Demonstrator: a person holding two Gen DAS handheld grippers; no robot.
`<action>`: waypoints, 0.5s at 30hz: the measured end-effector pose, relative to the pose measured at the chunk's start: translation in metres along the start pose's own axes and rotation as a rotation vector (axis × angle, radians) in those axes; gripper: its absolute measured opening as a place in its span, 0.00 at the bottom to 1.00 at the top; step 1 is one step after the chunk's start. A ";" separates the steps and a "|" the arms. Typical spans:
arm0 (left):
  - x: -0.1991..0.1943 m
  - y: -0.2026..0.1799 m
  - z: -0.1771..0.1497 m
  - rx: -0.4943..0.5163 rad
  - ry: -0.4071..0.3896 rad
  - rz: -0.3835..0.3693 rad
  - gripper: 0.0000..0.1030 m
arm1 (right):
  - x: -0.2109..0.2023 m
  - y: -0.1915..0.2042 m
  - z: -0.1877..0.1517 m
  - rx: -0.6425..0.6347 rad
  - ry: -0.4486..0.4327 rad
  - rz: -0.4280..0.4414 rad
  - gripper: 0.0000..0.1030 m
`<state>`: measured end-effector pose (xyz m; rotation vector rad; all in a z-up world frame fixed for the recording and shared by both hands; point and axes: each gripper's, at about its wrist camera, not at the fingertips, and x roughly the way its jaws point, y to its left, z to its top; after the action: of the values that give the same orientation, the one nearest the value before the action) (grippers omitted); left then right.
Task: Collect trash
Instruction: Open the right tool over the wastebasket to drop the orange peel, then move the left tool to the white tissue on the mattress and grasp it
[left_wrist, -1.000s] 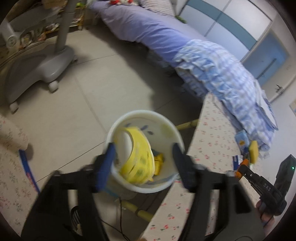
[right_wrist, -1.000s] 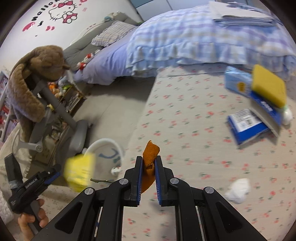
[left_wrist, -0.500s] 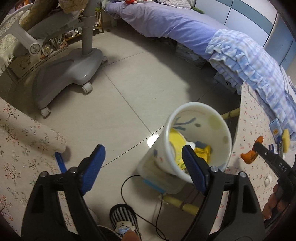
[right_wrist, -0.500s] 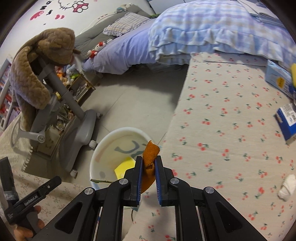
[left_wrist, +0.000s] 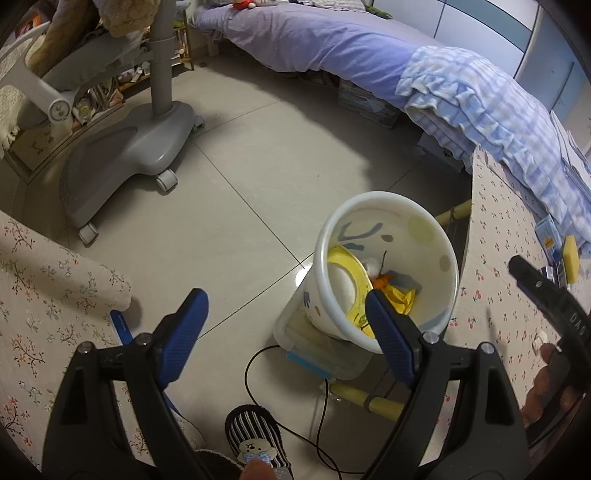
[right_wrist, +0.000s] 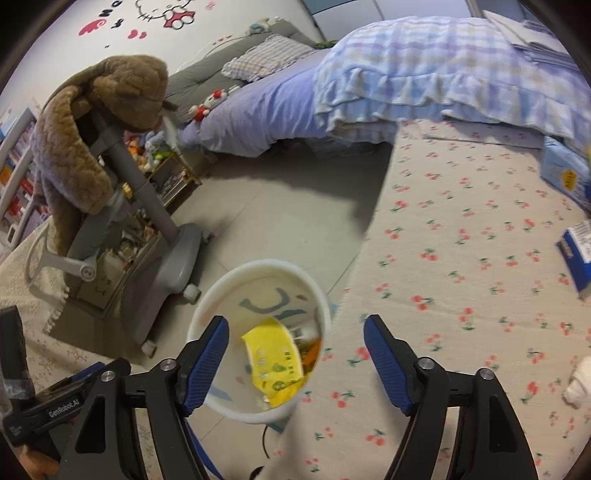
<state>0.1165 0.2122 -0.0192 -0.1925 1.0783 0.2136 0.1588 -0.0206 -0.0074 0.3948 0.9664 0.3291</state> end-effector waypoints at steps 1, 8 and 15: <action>-0.001 -0.002 0.000 0.004 -0.003 0.000 0.90 | -0.005 -0.005 0.001 0.010 -0.010 -0.016 0.77; -0.002 -0.023 -0.004 0.029 0.007 -0.022 0.92 | -0.035 -0.035 0.006 0.050 -0.032 -0.095 0.83; -0.002 -0.063 -0.008 0.087 0.017 -0.059 0.93 | -0.069 -0.069 0.004 0.066 -0.035 -0.160 0.86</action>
<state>0.1258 0.1495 -0.0175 -0.1482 1.0945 0.1123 0.1326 -0.1128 0.0125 0.3794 0.9696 0.1448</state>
